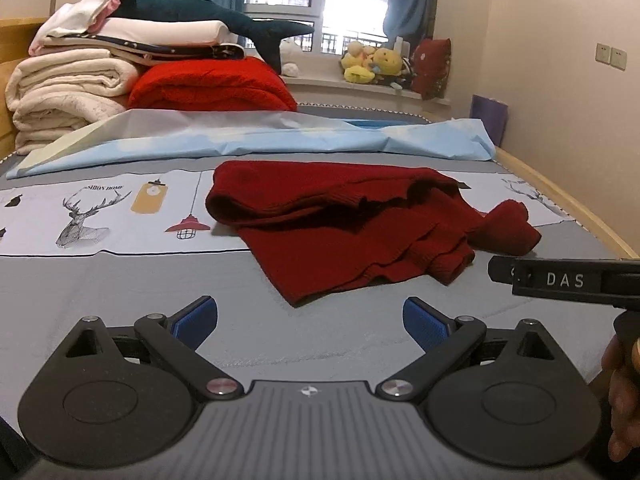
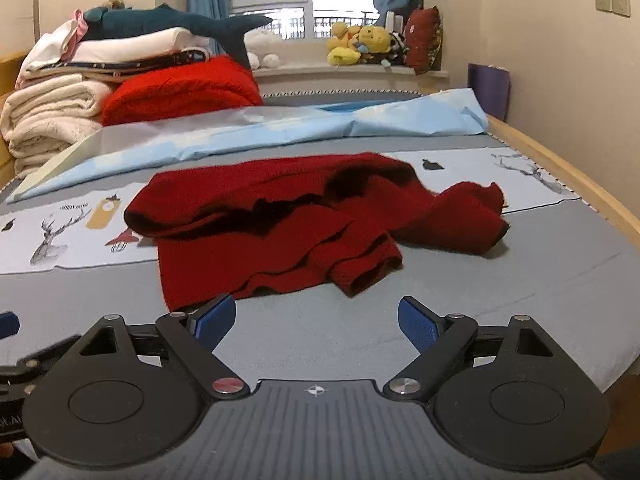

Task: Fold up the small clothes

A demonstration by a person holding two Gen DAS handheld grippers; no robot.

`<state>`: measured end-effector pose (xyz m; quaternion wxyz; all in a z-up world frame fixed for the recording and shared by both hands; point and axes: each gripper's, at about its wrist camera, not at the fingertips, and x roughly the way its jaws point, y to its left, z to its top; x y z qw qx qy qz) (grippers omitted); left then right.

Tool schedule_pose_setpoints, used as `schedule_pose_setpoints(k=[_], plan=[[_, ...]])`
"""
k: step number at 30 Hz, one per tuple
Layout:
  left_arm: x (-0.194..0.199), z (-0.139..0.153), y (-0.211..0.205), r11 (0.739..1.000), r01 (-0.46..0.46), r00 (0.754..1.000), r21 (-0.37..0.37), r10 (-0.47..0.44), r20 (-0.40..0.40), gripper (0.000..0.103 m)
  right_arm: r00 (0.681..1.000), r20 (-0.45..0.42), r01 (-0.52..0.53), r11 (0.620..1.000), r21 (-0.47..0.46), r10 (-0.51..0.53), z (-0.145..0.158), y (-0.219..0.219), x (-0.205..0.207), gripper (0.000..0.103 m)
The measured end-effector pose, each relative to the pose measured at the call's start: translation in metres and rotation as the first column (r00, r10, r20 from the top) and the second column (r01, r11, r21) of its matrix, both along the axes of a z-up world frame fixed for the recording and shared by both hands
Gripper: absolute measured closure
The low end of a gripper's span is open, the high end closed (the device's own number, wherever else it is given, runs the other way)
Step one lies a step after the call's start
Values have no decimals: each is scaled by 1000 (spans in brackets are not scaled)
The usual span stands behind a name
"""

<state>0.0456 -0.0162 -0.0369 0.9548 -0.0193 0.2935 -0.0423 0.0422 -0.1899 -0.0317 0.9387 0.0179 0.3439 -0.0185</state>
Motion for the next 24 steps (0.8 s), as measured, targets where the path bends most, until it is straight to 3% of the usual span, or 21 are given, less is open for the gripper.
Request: schedule_pose_setpoints(k=[24], plan=[[0, 4, 2, 1000, -14, 1000, -12, 14, 5, 3, 999, 11, -45, 999, -4, 45, -3, 17, 8, 14]])
